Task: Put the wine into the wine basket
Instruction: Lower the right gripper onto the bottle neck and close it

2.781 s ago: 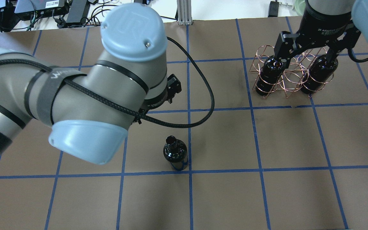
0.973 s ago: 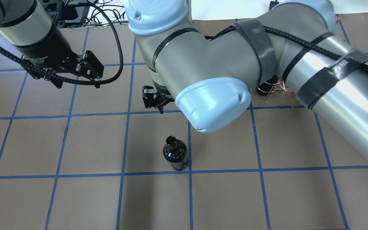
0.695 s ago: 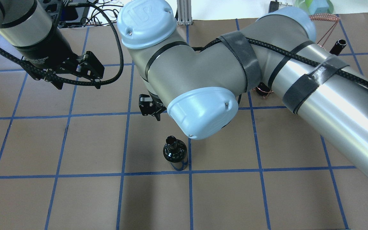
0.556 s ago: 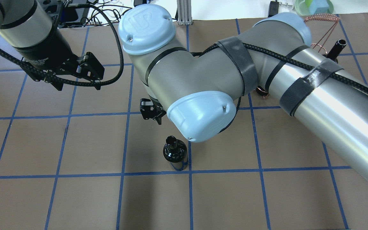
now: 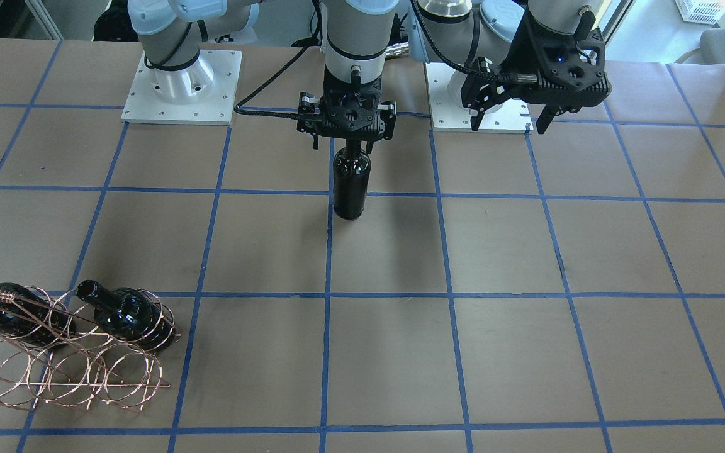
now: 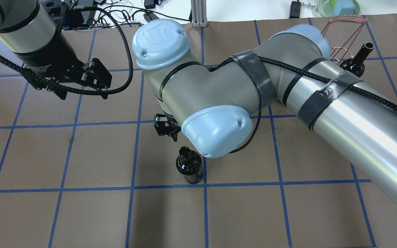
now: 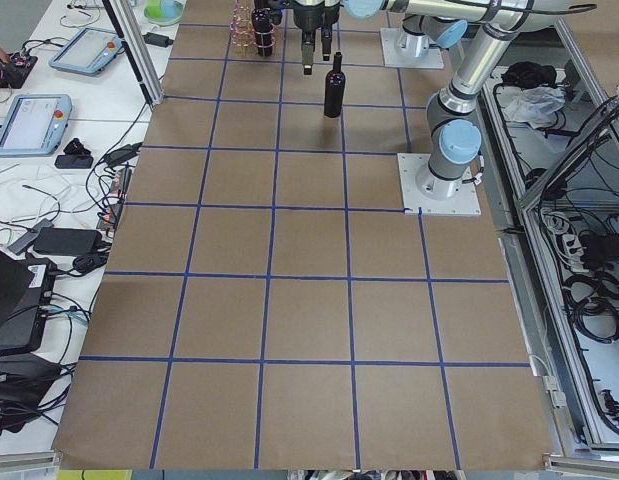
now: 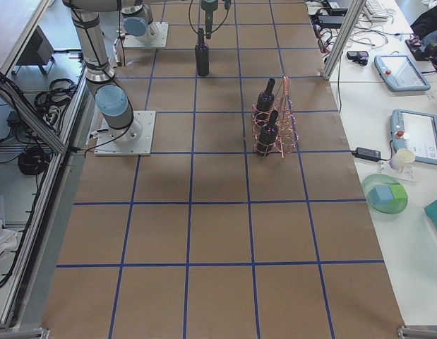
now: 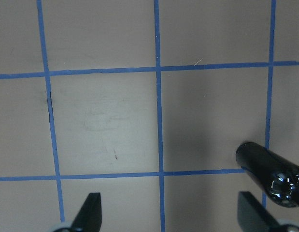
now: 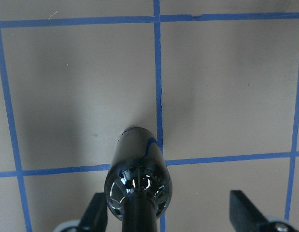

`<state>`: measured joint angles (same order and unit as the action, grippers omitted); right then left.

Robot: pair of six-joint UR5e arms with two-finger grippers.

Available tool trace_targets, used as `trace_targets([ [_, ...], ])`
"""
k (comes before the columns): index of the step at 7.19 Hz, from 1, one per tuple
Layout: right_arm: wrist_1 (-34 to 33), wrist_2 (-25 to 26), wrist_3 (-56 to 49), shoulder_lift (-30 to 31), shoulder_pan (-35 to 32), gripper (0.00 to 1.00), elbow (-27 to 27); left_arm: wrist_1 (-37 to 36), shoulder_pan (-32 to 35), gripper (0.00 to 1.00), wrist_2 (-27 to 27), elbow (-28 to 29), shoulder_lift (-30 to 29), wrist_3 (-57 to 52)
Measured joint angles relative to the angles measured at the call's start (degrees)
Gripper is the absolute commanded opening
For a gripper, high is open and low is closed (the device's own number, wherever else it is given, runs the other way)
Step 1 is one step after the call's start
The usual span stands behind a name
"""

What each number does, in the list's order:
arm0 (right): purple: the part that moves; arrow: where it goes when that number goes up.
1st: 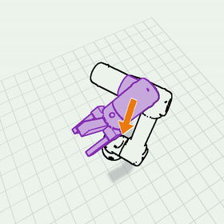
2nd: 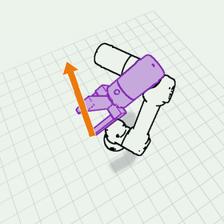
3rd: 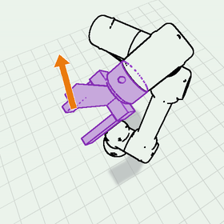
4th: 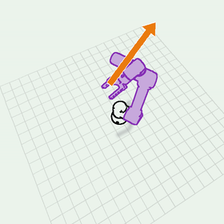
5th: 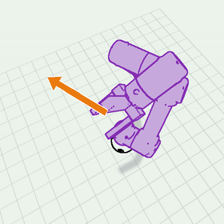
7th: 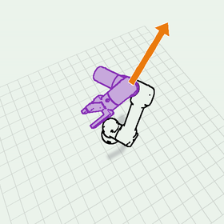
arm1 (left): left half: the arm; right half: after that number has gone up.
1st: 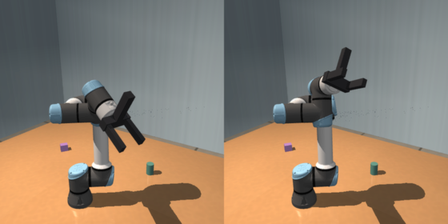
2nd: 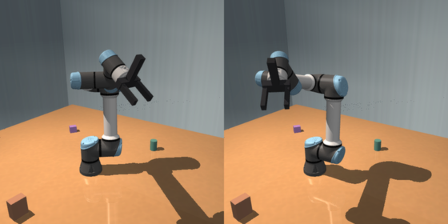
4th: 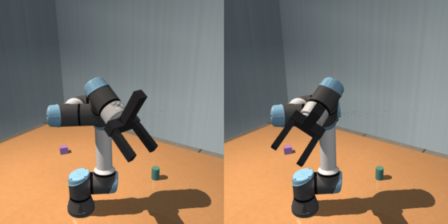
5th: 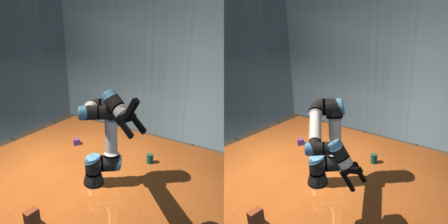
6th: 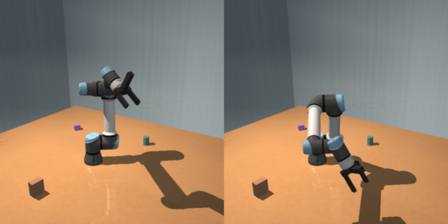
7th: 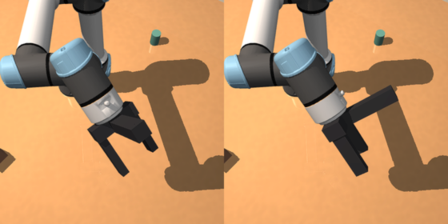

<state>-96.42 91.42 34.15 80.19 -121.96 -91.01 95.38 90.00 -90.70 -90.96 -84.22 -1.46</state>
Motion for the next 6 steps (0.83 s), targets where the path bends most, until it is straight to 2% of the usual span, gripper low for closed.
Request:
trace_targets([
  [1,0.0,-0.5,0.2,-0.7,-0.2,0.87,0.0,1.0,0.0,1.00,-0.1,0.0,0.2,0.0],
  [3,-0.4,-0.9,0.3,-2.2,-0.8,0.75,0.0,2.8,-0.1,1.00,-0.2,-0.1,0.4,0.1],
  [6,-0.3,-1.9,0.3,-2.8,-1.1,0.71,0.0,2.8,-0.1,1.00,-0.9,-0.1,0.5,4.1],
])
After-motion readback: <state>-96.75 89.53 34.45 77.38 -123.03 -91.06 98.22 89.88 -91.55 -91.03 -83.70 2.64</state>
